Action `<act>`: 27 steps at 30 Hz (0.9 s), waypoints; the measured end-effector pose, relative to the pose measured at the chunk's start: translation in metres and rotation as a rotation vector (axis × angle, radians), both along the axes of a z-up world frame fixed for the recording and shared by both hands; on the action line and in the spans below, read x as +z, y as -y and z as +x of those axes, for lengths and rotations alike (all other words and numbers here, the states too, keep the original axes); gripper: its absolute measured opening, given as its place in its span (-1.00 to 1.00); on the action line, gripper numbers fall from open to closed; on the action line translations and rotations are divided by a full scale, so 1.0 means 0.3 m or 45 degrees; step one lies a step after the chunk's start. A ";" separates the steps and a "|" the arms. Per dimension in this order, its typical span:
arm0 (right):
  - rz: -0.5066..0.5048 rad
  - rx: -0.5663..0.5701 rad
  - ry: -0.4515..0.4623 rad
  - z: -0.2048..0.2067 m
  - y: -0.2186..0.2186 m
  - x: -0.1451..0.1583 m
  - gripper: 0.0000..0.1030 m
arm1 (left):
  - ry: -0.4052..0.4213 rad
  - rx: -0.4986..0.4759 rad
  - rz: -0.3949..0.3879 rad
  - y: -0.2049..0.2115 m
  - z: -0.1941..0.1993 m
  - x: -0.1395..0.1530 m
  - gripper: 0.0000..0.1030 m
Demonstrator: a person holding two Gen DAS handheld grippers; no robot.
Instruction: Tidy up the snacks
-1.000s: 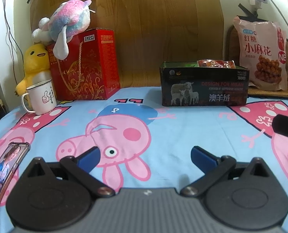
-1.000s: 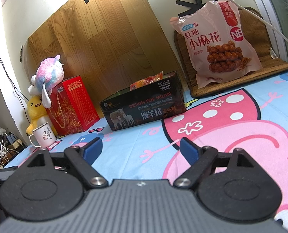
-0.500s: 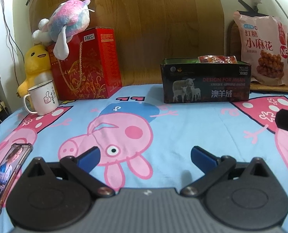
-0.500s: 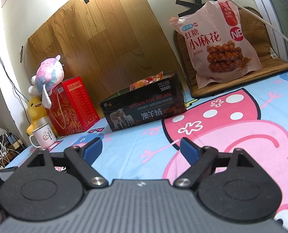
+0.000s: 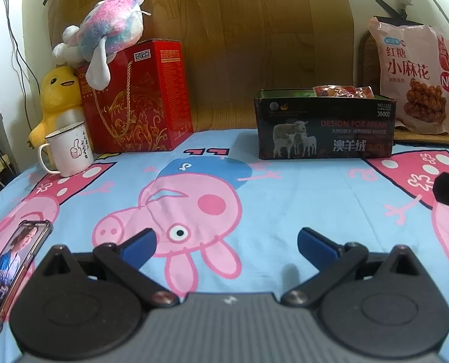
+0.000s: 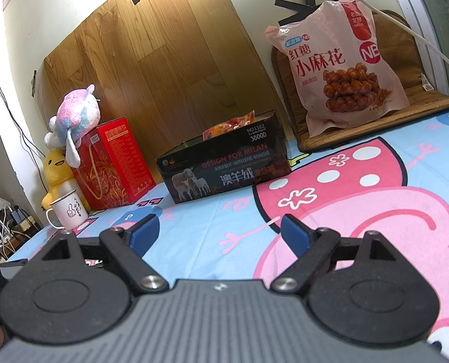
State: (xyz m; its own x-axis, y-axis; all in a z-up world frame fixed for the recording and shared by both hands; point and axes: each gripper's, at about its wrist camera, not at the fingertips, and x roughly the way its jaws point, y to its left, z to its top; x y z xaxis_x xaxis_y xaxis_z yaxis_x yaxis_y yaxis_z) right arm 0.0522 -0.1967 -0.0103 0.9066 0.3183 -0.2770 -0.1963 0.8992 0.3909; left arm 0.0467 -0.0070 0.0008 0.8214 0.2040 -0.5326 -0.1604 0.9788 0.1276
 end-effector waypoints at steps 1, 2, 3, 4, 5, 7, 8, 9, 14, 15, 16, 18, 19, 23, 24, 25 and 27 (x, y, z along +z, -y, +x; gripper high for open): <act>0.000 0.000 0.000 0.000 0.000 0.000 0.73 | -0.001 -0.001 0.002 0.001 0.000 0.000 1.00; 0.000 -0.001 0.000 0.000 0.000 0.000 0.73 | -0.001 -0.002 0.003 0.002 0.000 -0.001 1.00; 0.000 -0.001 0.000 0.000 0.000 0.000 0.73 | -0.002 -0.002 0.006 0.003 0.000 0.000 1.00; 0.000 -0.001 0.000 0.000 0.001 -0.001 0.73 | -0.002 -0.003 0.008 0.004 0.000 0.000 1.00; 0.000 -0.001 0.000 0.000 0.001 -0.001 0.73 | -0.002 -0.003 0.011 0.005 0.001 0.000 1.00; 0.000 -0.002 0.000 0.000 0.000 -0.001 0.73 | -0.004 -0.005 0.013 0.008 0.001 -0.001 1.00; 0.001 -0.002 0.000 0.000 0.000 0.000 0.73 | -0.005 -0.006 0.015 0.008 0.001 -0.001 1.00; 0.001 -0.002 0.000 0.000 0.000 0.000 0.73 | -0.006 -0.006 0.016 0.009 0.001 -0.001 1.00; 0.001 -0.002 0.000 0.001 0.000 -0.001 0.73 | -0.009 -0.009 0.022 0.010 0.003 -0.002 1.00; 0.001 -0.002 0.001 0.001 -0.001 0.000 0.73 | -0.009 -0.010 0.023 0.009 0.003 -0.003 1.00; 0.001 -0.002 0.000 0.001 -0.001 0.000 0.73 | -0.009 -0.010 0.023 0.010 0.003 -0.003 1.00; 0.001 -0.002 0.001 0.001 0.000 0.000 0.73 | -0.009 -0.010 0.024 0.010 0.002 -0.003 1.00; 0.001 -0.001 0.000 0.001 0.001 -0.001 0.73 | -0.010 -0.011 0.025 0.011 0.002 -0.003 1.00; 0.001 -0.001 0.000 0.001 0.001 -0.001 0.73 | -0.006 -0.018 0.032 0.017 0.001 -0.003 0.99; 0.002 -0.001 0.001 0.001 0.000 0.000 0.73 | -0.003 -0.028 0.033 0.018 0.000 -0.003 0.99; 0.001 0.000 0.001 0.001 0.000 0.000 0.73 | 0.001 -0.035 0.034 0.019 -0.001 -0.003 0.99; 0.001 0.000 0.001 0.001 0.001 0.000 0.73 | 0.009 -0.042 0.034 0.019 -0.003 -0.001 0.99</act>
